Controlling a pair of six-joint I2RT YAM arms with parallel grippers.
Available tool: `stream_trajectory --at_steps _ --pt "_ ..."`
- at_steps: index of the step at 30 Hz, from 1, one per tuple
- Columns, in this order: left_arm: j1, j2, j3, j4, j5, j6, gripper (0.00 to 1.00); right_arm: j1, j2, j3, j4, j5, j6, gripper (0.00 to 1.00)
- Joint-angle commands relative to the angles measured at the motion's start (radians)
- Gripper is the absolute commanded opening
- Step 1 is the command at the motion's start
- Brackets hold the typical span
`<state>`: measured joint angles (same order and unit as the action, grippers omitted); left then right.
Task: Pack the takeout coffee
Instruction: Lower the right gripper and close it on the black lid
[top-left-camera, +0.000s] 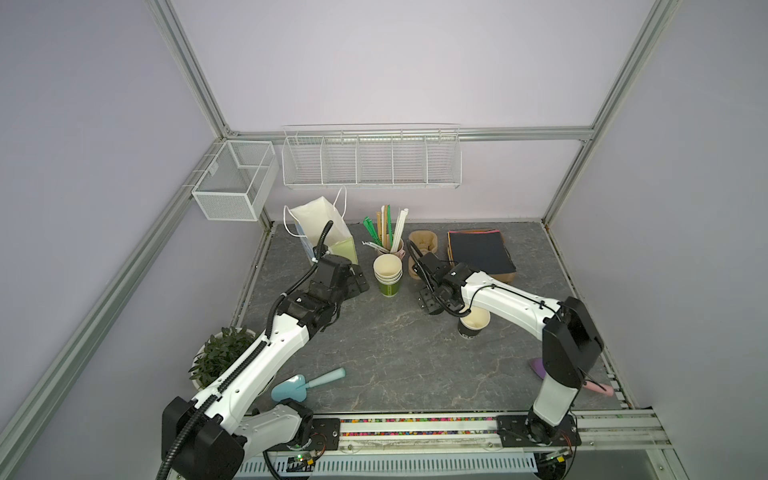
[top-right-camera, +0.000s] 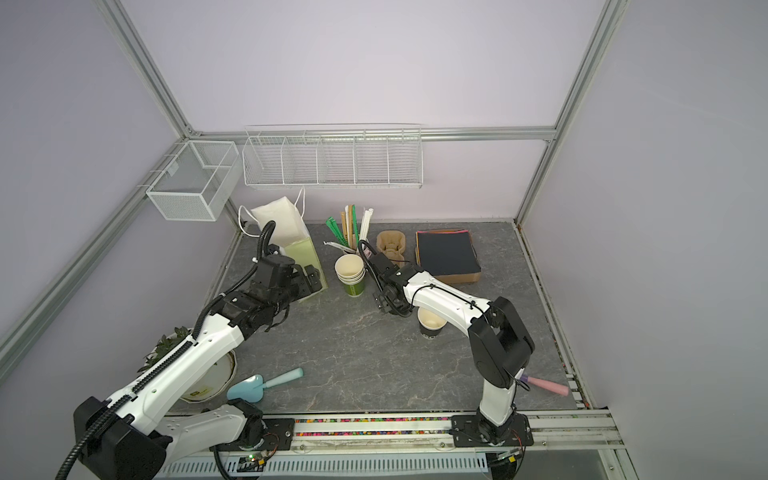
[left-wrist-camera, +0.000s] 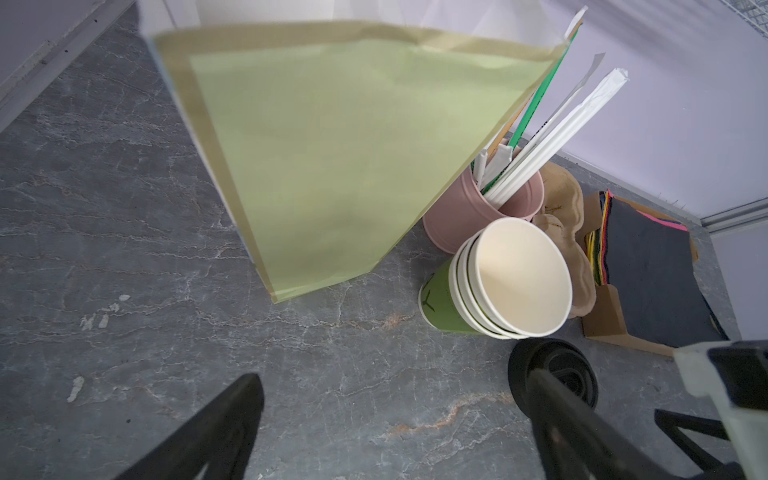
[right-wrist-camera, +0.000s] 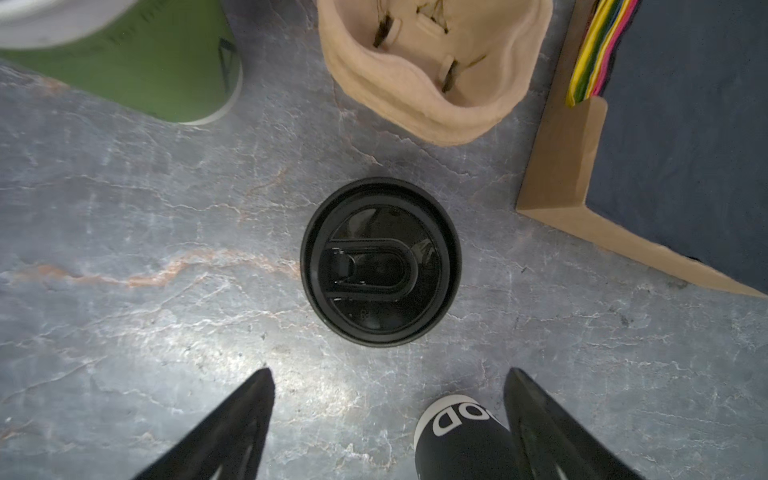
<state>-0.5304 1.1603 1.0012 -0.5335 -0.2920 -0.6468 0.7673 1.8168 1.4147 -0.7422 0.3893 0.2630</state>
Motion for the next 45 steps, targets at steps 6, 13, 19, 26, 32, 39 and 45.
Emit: stream_trajectory --at_steps 6,13,19,26,32,39,45 --pt "0.000 -0.004 -0.004 -0.020 -0.024 0.001 0.99 0.000 0.075 0.041 0.028 0.041 -0.023 0.89" --pt "-0.001 0.001 -0.004 -0.020 -0.024 0.001 0.99 0.001 0.117 0.061 0.044 0.054 -0.032 0.87" --pt "0.000 0.006 -0.004 -0.022 -0.024 0.001 0.99 0.001 0.153 0.084 0.040 0.079 -0.037 0.84" --pt "0.000 0.007 -0.004 -0.022 -0.025 0.002 0.99 -0.001 0.176 0.095 0.040 0.102 -0.041 0.83" --pt "0.000 0.007 -0.004 -0.022 -0.025 0.003 0.99 -0.006 0.178 0.091 0.050 0.099 -0.037 0.76" --pt "0.000 0.007 -0.006 -0.022 -0.027 0.003 0.99 -0.012 0.185 0.089 0.051 0.086 -0.033 0.72" --pt "0.000 0.011 -0.004 -0.023 -0.024 0.002 0.99 -0.018 0.180 0.077 0.056 0.079 -0.019 0.75"
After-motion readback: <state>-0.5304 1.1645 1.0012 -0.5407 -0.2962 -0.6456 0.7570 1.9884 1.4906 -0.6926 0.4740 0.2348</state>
